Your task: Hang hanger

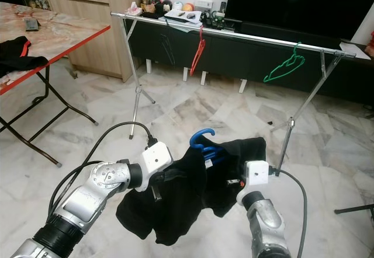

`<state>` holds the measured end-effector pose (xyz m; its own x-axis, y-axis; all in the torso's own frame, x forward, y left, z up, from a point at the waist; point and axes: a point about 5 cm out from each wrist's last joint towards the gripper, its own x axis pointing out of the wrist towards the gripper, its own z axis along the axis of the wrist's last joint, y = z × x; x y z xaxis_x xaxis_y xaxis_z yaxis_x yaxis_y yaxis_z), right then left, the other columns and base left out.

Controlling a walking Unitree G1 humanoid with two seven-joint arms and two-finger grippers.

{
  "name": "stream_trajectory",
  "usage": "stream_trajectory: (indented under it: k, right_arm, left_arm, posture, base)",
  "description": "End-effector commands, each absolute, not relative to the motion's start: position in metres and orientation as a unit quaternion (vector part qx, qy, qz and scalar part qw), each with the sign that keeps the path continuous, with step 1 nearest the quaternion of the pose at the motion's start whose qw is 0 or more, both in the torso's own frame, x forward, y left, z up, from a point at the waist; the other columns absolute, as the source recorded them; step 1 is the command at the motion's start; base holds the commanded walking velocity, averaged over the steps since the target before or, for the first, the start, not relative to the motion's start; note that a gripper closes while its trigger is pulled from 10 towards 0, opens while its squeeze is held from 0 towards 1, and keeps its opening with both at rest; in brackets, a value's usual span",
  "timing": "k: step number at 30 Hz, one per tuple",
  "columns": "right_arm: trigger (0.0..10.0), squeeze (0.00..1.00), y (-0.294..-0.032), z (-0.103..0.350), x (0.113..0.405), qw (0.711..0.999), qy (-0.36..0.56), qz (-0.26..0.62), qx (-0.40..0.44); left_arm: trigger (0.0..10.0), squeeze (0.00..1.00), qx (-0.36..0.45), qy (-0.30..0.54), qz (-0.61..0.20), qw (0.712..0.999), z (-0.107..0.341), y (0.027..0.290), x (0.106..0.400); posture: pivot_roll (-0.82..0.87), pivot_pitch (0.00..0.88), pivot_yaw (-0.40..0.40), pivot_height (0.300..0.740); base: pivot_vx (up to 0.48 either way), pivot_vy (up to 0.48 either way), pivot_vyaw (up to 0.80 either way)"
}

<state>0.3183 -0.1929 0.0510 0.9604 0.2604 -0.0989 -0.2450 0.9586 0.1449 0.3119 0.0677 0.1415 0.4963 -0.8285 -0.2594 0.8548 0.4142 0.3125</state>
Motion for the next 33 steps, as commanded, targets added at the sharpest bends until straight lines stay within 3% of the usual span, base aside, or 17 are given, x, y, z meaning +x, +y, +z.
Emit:
stream_trajectory:
  k: [1,25,33]
  right_arm:
    - [0.0,0.00,-0.195,0.049,0.318,0.988,0.065,0.121,0.066]
    - [0.0,0.00,-0.197,0.046,0.318,0.989,0.079,0.110,0.059]
    - [0.0,0.00,-0.199,0.047,0.318,0.989,0.081,0.110,0.052]
  left_arm:
    - [10.0,0.00,0.202,0.002,-0.504,0.840,0.155,0.063,0.310]
    - [10.0,0.00,0.202,0.007,-0.507,0.838,0.156,0.070,0.305]
    - [10.0,0.00,0.232,0.041,-0.503,0.831,0.141,0.084,0.301]
  posture:
    - [0.09,0.054,-0.092,0.740]
    - [0.09,0.054,-0.088,0.740]
    - [0.09,0.054,-0.087,0.740]
  base:
    - [0.000,0.000,0.00]
    - [0.000,0.000,0.00]
    - [0.000,0.000,0.00]
